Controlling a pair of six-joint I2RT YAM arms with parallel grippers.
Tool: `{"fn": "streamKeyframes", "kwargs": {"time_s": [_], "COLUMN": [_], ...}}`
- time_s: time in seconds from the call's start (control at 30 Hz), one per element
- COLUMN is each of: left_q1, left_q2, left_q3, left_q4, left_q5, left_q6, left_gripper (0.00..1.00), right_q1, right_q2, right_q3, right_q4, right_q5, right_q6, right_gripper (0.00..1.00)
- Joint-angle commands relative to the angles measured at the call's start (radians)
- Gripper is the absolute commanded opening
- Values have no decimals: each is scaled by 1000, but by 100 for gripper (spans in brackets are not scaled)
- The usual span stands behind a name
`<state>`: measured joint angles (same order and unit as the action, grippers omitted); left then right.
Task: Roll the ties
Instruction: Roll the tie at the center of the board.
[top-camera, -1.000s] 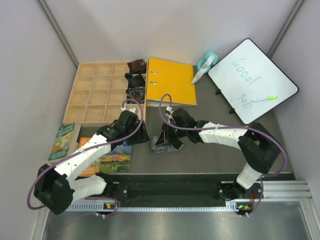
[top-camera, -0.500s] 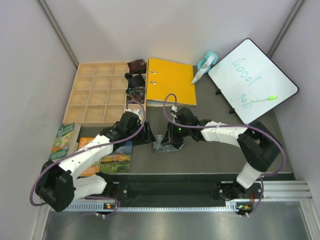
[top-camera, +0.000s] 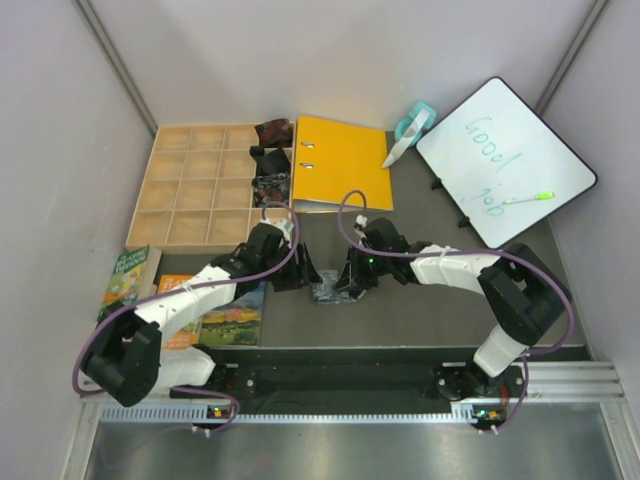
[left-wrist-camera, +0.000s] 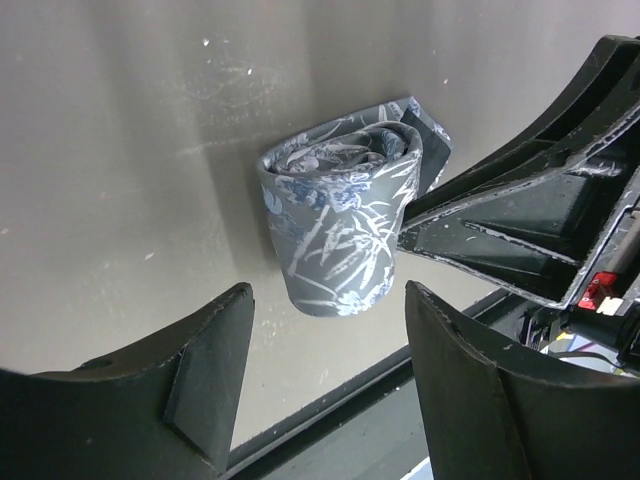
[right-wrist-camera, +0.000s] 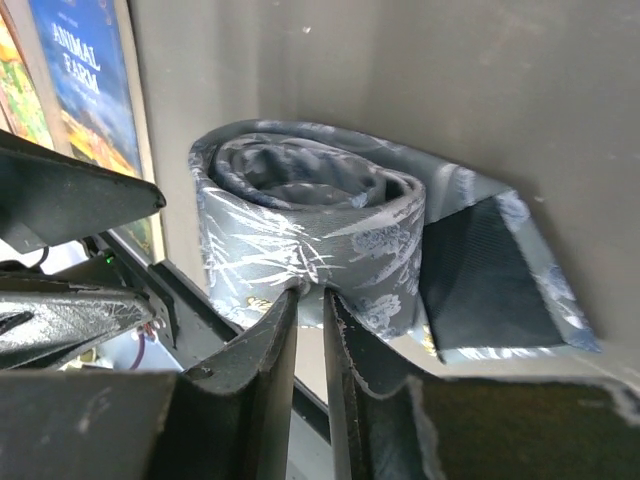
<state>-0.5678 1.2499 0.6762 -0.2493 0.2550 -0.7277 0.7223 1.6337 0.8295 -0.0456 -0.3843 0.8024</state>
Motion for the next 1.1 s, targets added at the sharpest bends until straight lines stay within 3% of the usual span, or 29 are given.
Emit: {"fn": "streamKeyframes", "kwargs": {"time_s": [0.0, 1.07], "left_q1": [5, -46], "left_q2": [25, 209], "left_q3": [-12, -46], "left_q4": [114, 357], "left_q5": [41, 95], "left_q6": [-6, -26], "left_gripper": [67, 66], "right_q1": [-32, -93], "right_q2": [-38, -41], "right_q3": [-32, -109], "right_q4": [6, 39], "right_q5": [35, 27], "right_q6": [-37, -58], "right_gripper": [18, 16]}}
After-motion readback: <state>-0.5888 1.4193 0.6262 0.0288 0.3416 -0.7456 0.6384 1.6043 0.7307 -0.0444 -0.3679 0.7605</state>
